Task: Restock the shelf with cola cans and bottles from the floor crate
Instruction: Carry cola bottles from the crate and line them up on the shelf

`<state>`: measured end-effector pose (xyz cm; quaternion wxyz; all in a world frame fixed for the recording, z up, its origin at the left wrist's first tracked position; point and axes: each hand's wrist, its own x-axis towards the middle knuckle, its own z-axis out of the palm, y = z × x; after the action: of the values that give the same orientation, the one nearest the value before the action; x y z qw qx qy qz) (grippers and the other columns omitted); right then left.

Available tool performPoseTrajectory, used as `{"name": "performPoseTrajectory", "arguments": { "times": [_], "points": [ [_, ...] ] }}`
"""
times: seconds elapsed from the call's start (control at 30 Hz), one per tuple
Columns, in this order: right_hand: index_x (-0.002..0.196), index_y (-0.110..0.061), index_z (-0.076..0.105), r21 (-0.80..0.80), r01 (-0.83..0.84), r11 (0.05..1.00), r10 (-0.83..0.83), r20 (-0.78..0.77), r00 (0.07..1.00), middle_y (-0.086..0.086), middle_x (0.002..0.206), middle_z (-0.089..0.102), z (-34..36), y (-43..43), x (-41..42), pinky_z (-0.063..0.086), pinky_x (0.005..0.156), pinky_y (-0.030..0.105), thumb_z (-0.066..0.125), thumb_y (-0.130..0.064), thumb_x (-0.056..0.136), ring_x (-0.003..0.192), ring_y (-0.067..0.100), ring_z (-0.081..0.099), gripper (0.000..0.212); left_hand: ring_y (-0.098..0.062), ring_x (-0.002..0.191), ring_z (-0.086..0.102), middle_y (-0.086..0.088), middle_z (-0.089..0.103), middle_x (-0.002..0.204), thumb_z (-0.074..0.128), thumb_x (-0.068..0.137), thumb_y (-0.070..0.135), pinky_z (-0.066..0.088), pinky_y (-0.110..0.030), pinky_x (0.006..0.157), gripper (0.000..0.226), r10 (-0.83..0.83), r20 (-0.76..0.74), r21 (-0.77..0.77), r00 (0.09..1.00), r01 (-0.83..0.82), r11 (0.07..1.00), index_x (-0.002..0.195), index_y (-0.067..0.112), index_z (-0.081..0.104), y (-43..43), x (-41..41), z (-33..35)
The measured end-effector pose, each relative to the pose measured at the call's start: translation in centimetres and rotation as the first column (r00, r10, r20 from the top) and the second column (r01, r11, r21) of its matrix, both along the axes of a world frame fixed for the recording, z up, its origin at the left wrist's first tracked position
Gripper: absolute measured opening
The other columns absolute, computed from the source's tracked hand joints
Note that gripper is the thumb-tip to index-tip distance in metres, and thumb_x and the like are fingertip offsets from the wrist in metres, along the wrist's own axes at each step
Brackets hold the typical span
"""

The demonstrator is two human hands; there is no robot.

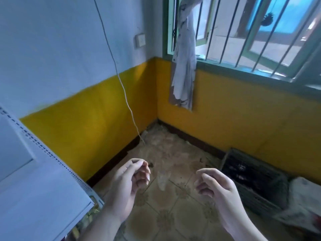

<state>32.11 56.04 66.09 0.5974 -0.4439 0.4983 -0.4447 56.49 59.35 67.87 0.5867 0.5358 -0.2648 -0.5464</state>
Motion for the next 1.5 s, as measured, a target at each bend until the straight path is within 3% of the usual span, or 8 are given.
{"name": "performPoseTrajectory", "arguments": {
  "times": [0.1,0.4,0.67,0.87,1.07,1.2,1.33,1.5],
  "points": [
    [0.090,-0.006,0.076,0.042,0.114,0.993,-0.115,0.023,0.993,0.024,0.080,0.070,-1.0,-0.1,-4.4,0.052,0.071,0.042,0.051,-0.001,0.101,0.069,0.031,0.066,0.028,-0.024,0.072,0.057,-0.016,0.061,0.080,0.051,0.102,0.016,0.045,-0.038,0.071,0.021,-0.089,0.011,0.031,0.996,0.089,0.996,0.087,0.007,0.063,-2.1,-3.2,-0.4],
    [0.096,0.001,0.070,0.226,0.351,0.909,-0.373,0.061,0.926,0.019,0.076,0.067,-4.9,-1.6,-12.0,0.052,0.067,0.036,0.050,0.000,0.100,0.068,0.029,0.063,0.021,-0.021,0.068,0.056,-0.013,0.060,0.077,0.055,0.097,0.014,0.046,-0.033,0.066,0.020,-0.283,0.000,0.069,0.959,0.282,0.957,0.079,0.011,0.064,-9.5,-9.7,-2.6],
    [0.099,-0.003,0.072,0.238,0.226,0.945,-0.187,-0.177,0.966,0.016,0.079,0.072,-3.7,-10.5,-18.3,0.055,0.068,0.035,0.051,-0.003,0.103,0.070,0.027,0.067,0.021,-0.021,0.067,0.057,-0.013,0.061,0.076,0.051,0.101,0.011,0.046,-0.034,0.066,0.023,-0.375,0.001,0.154,0.927,0.370,0.916,0.084,0.007,0.066,-19.5,-15.3,-5.1],
    [0.099,-0.008,0.072,0.231,0.235,0.944,-0.145,-0.349,0.926,0.014,0.081,0.074,-1.9,-16.2,-24.6,0.057,0.071,0.037,0.052,-0.007,0.103,0.072,0.025,0.070,0.021,-0.019,0.065,0.058,-0.012,0.062,0.074,0.052,0.101,0.009,0.047,-0.033,0.065,0.026,-0.568,-0.014,0.187,0.823,0.561,0.807,0.082,0.006,0.069,-28.0,-22.4,-6.0],
    [0.100,-0.003,0.072,0.166,0.484,0.859,-0.452,-0.198,0.870,0.017,0.080,0.072,-4.2,-17.1,-28.7,0.056,0.067,0.036,0.051,-0.002,0.103,0.070,0.027,0.068,0.021,-0.019,0.068,0.058,-0.010,0.063,0.075,0.053,0.102,0.011,0.047,-0.033,0.067,0.024,-0.740,0.013,0.201,0.672,0.723,0.661,0.084,0.006,0.069,-34.8,-30.4,-6.7],
    [0.099,-0.002,0.072,0.264,0.580,0.770,-0.573,-0.113,0.812,0.016,0.078,0.071,-7.0,-18.1,-33.1,0.056,0.063,0.032,0.050,-0.002,0.103,0.068,0.025,0.067,0.022,-0.020,0.070,0.057,-0.011,0.063,0.077,0.053,0.102,0.011,0.046,-0.034,0.070,0.022,-0.796,0.026,0.229,0.605,0.771,0.594,0.086,0.006,0.068,-38.1,-35.3,-7.8],
    [0.100,0.000,0.071,0.375,0.543,0.751,-0.570,-0.045,0.820,0.016,0.077,0.069,-10.1,-21.2,-38.8,0.056,0.062,0.030,0.051,-0.004,0.103,0.066,0.024,0.066,0.021,-0.020,0.069,0.057,-0.011,0.063,0.077,0.050,0.103,0.011,0.045,-0.035,0.069,0.026,-0.782,0.053,0.293,0.621,0.739,0.607,0.085,0.007,0.069,-41.0,-40.5,-10.3],
    [0.101,0.001,0.070,0.540,0.395,0.743,-0.469,0.000,0.883,0.016,0.076,0.068,-14.0,-26.9,-46.9,0.054,0.060,0.029,0.048,-0.003,0.103,0.064,0.024,0.065,0.022,-0.020,0.063,0.057,-0.011,0.064,0.075,0.050,0.102,0.008,0.045,-0.033,0.065,0.027,-0.692,0.082,0.429,0.718,0.601,0.674,0.086,0.008,0.071,-44.2,-47.3,-13.4]
  ]
}}
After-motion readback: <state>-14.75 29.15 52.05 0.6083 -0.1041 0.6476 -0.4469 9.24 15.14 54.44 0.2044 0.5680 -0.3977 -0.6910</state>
